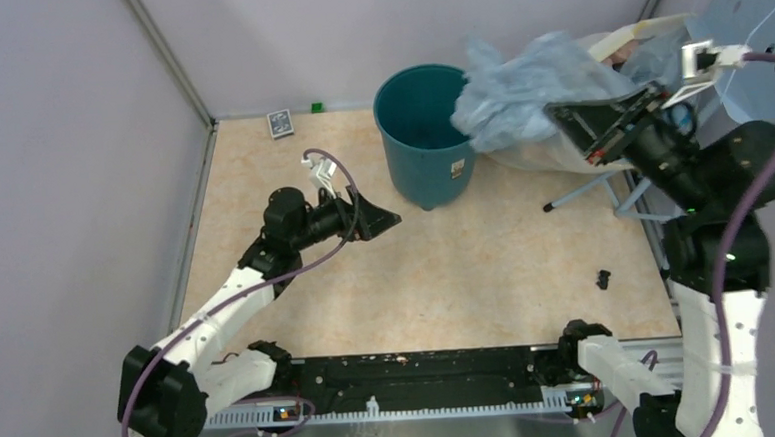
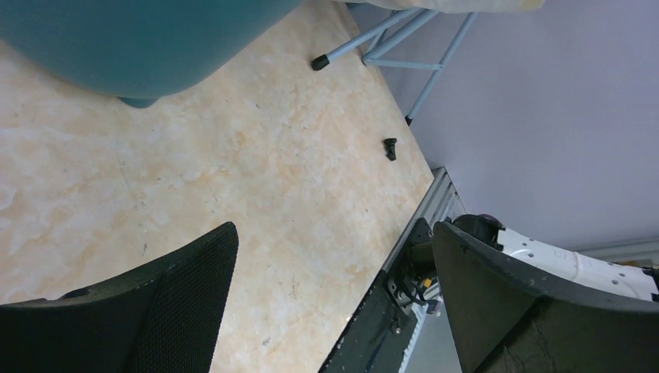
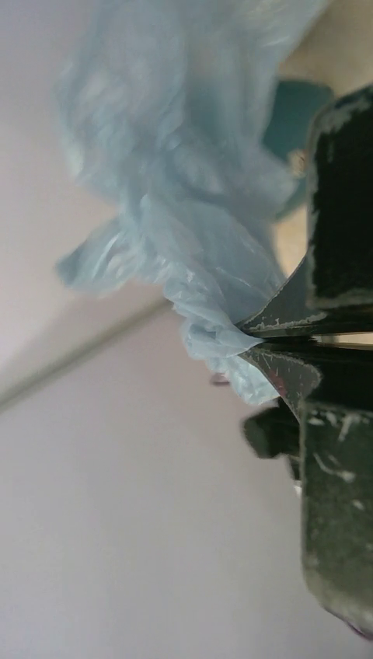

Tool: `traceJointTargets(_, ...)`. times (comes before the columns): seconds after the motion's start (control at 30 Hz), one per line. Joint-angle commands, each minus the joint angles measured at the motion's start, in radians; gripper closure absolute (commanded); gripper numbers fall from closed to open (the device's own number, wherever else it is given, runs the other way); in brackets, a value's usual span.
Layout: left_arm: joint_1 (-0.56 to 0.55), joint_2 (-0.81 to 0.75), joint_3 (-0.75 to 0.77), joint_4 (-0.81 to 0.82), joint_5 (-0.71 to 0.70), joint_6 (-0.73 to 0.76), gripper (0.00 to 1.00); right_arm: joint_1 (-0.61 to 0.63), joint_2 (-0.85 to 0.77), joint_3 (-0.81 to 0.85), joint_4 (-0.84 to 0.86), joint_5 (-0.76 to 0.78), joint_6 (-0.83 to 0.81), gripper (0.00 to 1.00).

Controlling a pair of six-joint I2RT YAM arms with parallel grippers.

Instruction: Put the trash bags into the trash bin

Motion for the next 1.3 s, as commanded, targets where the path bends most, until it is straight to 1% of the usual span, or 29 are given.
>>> traceJointTargets(0.0,0.002,-0.143,-0.016,-0.164,-0.031,0.051,0.01,0.001,-0.087,-0.421,0.487,-0.468,0.397,1.0)
traceJointTargets(0.03,0.002,-0.176,-0.028,-0.178,-0.04,0.051,0.01,0.007,-0.126,-0.515,0.556,-0.468,0.441,1.0)
traceJointTargets(0.07,0.002,-0.205,-0.041,-0.189,-0.053,0.047,0.01,0.021,-0.161,-0.595,0.579,-0.455,0.448,1.0)
traceJointTargets(0.23,0.002,-0.321,-0.134,-0.198,-0.105,-0.019,0.01,0.11,-0.302,-0.839,0.355,-0.3,0.331,1.0)
traceJointTargets(0.27,0.003,-0.332,-0.159,-0.185,-0.106,-0.034,0.01,0.117,-0.316,-0.883,0.312,-0.272,0.314,0.98)
traceJointTargets(0.3,0.002,-0.335,-0.182,-0.171,-0.104,-0.049,0.01,0.12,-0.323,-0.924,0.263,-0.251,0.281,0.82)
traceJointTargets(0.33,0.002,-0.334,-0.2,-0.163,-0.1,-0.063,0.01,0.12,-0.322,-0.961,0.207,-0.233,0.26,0.49)
traceJointTargets(0.37,0.002,-0.327,-0.215,-0.158,-0.093,-0.071,0.01,0.12,-0.314,-0.991,0.134,-0.187,0.209,0.18)
traceJointTargets(0.4,0.001,-0.317,-0.225,-0.155,-0.085,-0.074,0.01,0.12,-0.301,-1.0,0.051,-0.124,0.173,0.12)
traceJointTargets(0.47,0.0,-0.29,-0.239,-0.154,-0.079,-0.07,0.01,0.12,-0.277,-1.027,-0.049,-0.029,0.112,0.11)
traceJointTargets(0.53,-0.003,-0.264,-0.254,-0.154,-0.084,-0.049,0.01,0.12,-0.278,-1.054,-0.076,0.021,0.09,0.1)
traceJointTargets(0.63,-0.031,-0.225,-0.265,-0.15,-0.137,0.003,0.01,0.122,-0.305,-1.088,-0.067,0.078,0.084,0.1)
traceJointTargets(0.7,-0.068,-0.194,-0.263,-0.134,-0.165,0.031,0.01,0.125,-0.31,-1.109,-0.047,0.108,0.084,0.1)
traceJointTargets(0.83,-0.19,-0.133,-0.233,-0.093,-0.231,0.062,0.01,0.142,-0.278,-1.143,-0.001,0.149,0.068,0.1)
traceJointTargets(0.9,-0.252,-0.096,-0.204,-0.088,-0.287,0.09,0.01,0.151,-0.255,-1.154,0.03,0.149,0.064,0.18)
traceJointTargets(0.97,-0.302,-0.053,-0.171,-0.089,-0.332,0.106,0.01,0.169,-0.23,-1.163,0.062,0.156,0.068,0.23)
traceJointTargets(1.07,-0.356,-0.006,-0.137,-0.055,-0.383,0.114,0.01,0.214,-0.189,-1.17,0.107,0.204,0.076,0.26)
traceJointTargets(1.13,-0.391,0.02,-0.115,-0.026,-0.421,0.119,0.02,0.245,-0.17,-1.174,0.148,0.239,0.087,0.29)
traceJointTargets(1.27,-0.489,0.083,-0.043,-0.007,-0.567,0.09,0.06,0.3,-0.132,-1.175,0.229,0.338,0.103,0.34)
